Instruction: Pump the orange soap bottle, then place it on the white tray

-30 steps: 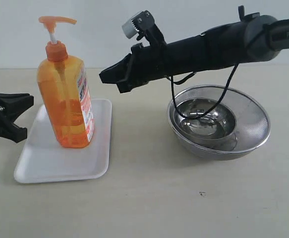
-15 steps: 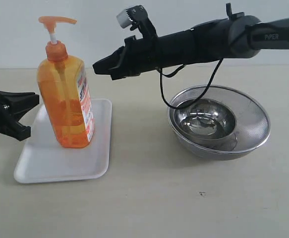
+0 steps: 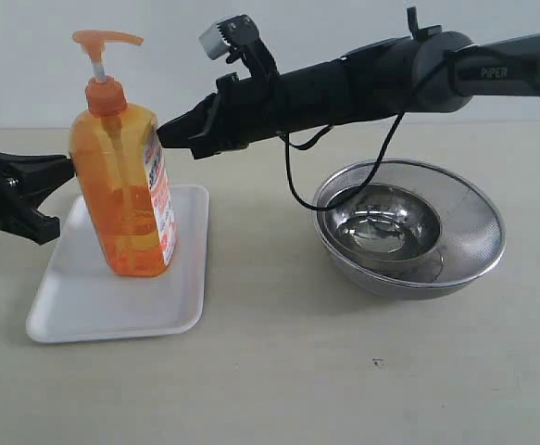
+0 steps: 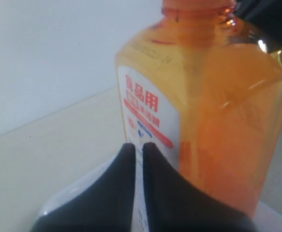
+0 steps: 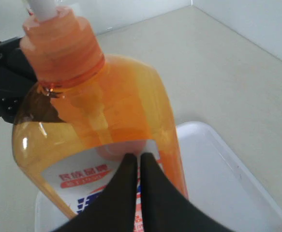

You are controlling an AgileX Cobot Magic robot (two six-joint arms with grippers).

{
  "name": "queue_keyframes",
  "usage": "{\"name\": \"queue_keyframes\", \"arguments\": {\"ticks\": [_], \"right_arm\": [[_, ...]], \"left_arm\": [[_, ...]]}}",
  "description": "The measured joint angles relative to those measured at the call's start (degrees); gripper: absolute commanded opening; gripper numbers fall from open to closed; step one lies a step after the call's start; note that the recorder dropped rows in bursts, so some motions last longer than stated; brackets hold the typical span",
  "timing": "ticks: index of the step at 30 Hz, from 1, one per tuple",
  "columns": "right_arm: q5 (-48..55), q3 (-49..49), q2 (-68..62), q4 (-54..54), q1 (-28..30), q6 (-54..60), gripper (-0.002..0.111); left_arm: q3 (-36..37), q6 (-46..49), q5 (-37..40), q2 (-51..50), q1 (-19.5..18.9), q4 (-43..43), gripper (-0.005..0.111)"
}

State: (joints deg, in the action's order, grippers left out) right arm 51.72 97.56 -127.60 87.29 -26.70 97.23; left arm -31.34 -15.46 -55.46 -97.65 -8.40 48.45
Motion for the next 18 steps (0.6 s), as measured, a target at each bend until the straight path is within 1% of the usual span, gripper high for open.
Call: {"name": "queue_keyframes", "arguments": {"ticks": [7, 18], "right_arm": [[-1.1, 0.0, 0.0, -1.1, -0.7, 0.1, 0.0], [-1.5, 0.0, 0.0, -1.7, -0.7, 0.1, 0.0]], "left_arm": [[0.0, -2.1, 0.0, 0.0, 0.1, 2.6, 0.005], [0.0, -3.0, 0.6, 0.0, 0.1, 3.7, 0.005]]}}
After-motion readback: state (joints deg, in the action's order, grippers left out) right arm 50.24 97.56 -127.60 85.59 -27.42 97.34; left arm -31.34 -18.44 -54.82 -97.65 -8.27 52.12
